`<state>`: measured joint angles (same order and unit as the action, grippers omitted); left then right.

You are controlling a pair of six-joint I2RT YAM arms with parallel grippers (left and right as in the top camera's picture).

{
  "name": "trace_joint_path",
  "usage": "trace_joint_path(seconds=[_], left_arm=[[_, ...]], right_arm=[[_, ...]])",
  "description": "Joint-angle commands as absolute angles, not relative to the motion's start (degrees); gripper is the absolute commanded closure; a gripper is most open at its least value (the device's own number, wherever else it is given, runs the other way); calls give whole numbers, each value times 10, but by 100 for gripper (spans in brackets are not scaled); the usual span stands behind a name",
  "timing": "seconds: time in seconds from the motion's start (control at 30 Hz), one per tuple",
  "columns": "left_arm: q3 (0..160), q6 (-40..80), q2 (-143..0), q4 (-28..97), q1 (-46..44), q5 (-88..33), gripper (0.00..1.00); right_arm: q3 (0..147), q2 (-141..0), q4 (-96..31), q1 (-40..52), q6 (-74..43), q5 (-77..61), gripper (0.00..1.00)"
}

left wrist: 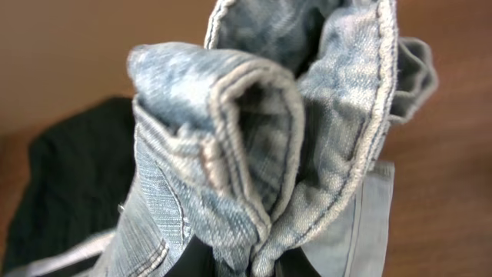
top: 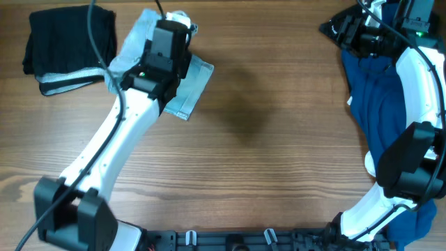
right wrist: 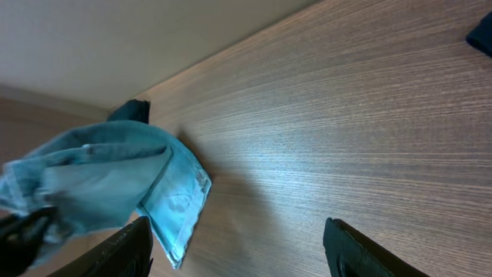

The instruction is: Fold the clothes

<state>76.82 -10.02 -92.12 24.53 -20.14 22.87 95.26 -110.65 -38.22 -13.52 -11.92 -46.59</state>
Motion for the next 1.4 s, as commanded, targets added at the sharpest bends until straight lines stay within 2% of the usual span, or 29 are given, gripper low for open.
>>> trace_joint_path(seconds=[0.0,0.23,0.47,0.63,0.73,0.9,1.0,1.17,1.23,1.37], left_arm=[[774,-116,-865,216,-190,252,96],[774,-125,-890,258,-175,235,96],[774,-148,-998,336,-175,128,92],[774,-141,-1058,341,-183,71,96],[781,-86,-1038,322,-177,126,96],[845,-27,-964,317,-162,294,96],[848,6,-940,310,-145,338,96],[848,82,-937,313,-129,410,96],[848,93,-937,314,-129,465,96],[848,97,-937,320,-129,470,96]], right_arm=[[951,-1114,-383,-131,-120,-463,28],[951,-1114,-387,-131,-120,-463,28],[951,-1114,-386,-131,-119,-463,28],[951,-1114,-387,-131,-118,-463,28],[951,-1114,-386,-131,-117,-462,28],[951,-1114,-394,-122,-118,-461,28],[951,-1115,-399,-86,-106,-460,28],[951,-1150,-349,46,-132,-422,28],[951,-1188,-284,109,-175,-420,28],[951,-1275,-89,214,-285,-440,30]])
